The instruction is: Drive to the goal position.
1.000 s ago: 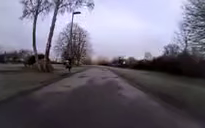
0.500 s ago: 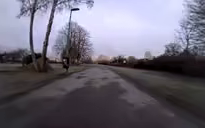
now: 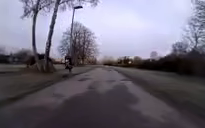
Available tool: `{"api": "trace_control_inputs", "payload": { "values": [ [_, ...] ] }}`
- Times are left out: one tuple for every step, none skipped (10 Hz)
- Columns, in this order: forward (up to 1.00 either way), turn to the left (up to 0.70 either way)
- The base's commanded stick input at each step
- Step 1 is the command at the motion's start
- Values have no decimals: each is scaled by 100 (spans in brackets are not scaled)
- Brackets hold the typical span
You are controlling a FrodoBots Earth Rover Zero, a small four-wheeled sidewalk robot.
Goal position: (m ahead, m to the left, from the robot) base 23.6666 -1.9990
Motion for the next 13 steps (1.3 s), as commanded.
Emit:
{"api": "trace_control_inputs", "payload": {
  "values": [
    [85, 0],
    [85, 0],
    [85, 0],
    [85, 0],
    [85, 0],
    [85, 0],
    [85, 0],
    [85, 0],
    [85, 0],
    [85, 0],
    [85, 0],
    [85, 0],
    [85, 0]
  ]
}}
